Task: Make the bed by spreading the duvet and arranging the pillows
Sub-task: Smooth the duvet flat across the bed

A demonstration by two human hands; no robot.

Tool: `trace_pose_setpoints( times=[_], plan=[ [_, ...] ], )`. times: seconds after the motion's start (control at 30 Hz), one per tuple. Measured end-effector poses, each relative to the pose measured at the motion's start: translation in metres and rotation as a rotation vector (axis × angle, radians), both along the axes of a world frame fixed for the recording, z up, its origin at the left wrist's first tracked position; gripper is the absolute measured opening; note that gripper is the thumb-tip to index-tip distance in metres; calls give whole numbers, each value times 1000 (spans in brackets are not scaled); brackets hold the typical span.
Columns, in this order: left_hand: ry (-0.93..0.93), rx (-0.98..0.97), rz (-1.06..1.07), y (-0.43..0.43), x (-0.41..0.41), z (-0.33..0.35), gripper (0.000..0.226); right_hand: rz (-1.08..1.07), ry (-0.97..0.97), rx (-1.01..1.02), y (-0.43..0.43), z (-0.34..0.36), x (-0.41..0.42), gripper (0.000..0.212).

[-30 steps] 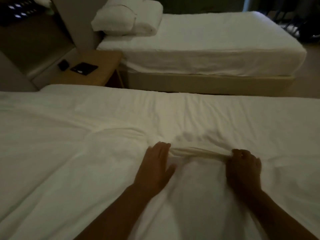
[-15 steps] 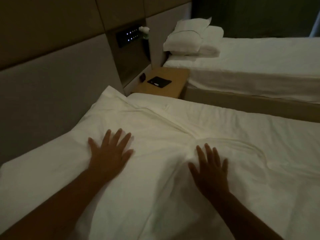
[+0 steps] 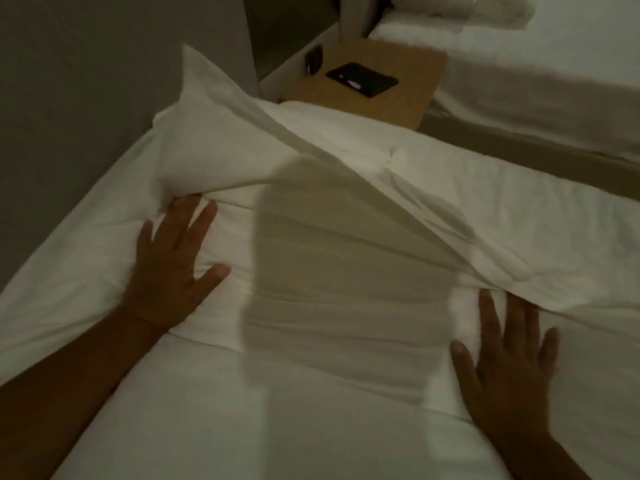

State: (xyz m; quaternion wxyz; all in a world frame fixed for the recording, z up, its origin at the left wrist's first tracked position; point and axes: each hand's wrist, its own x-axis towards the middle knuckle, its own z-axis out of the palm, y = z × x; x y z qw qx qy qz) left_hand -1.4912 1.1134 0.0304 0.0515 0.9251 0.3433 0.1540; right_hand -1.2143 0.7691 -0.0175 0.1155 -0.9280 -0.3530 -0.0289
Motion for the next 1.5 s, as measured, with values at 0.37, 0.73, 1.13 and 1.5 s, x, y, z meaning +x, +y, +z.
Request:
trace_pose_setpoints(
  times=[0.37,0.73,1.13,1.5],
  plan=[
    [62,-87,130,-50,2,67,82,-46,142,-76,-3,29,-11,79],
    [360,51,-141,-32,142,82,57,66,315,192,171,88,-56,78],
    [128,416,-259,19,169,7,66,-55,153,259,209,4,-29,86],
    [360,204,-33,-65,129,59,56,221,122,-33,128,48,-49,79]
  ],
)
